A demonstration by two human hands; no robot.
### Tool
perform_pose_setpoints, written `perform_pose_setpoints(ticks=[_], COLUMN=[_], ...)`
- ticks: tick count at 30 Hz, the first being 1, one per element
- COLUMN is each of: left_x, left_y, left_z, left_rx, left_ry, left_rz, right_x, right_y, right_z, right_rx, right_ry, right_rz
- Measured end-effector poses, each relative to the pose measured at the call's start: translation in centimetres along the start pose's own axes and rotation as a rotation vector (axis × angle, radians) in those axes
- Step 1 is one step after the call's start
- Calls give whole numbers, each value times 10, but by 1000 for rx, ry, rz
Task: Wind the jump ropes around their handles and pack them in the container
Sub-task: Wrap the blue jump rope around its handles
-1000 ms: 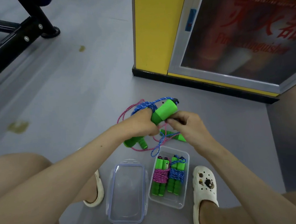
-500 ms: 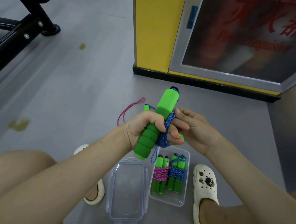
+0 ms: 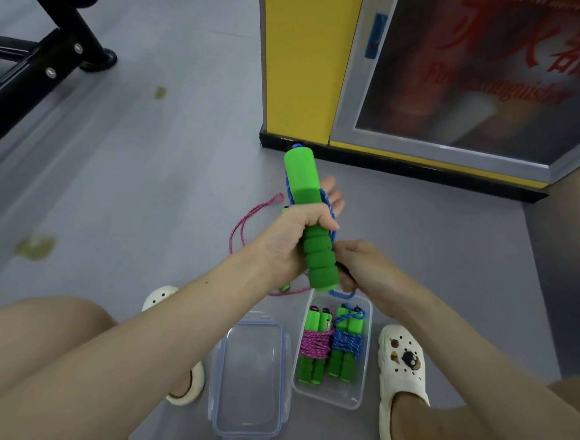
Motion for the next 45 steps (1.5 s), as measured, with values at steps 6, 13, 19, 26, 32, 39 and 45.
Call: perform_pose_setpoints(ticks=[6, 13, 19, 26, 32, 39, 45], left_x=[-10, -38, -42, -3, 23, 20, 3], left_y=[-6, 10, 3, -13, -13, 7, 9], left_z=[10, 17, -4, -28, -17, -3, 10], left_rx=[-16, 87, -258, -372, -215, -64, 80], left_ry=[726, 1432, 1076, 661, 248, 18, 855], left_rz=[180, 268, 93, -383, -460, -189, 217], right_x=[2, -27, -39, -39, -14, -8, -9], right_y=[2, 1, 6, 11, 5, 7, 3], right_z=[-24, -42, -34, -29, -23, -10, -19], right_rx=[-116, -230, -277, -276, -182, -135, -155], right_ry=[-163, -31, 118, 195, 295, -21, -137], right_rz=[-53, 110, 236, 230, 53, 47, 13])
Point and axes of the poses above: each hand's wrist, its own y-axis towards the middle knuckle, its own x-axis out of the palm, z = x × y, the point moved 7 cm from there along y, towards the middle knuckle, and after that the axes turned 7 degrees about -x, right-handed, at the moved point
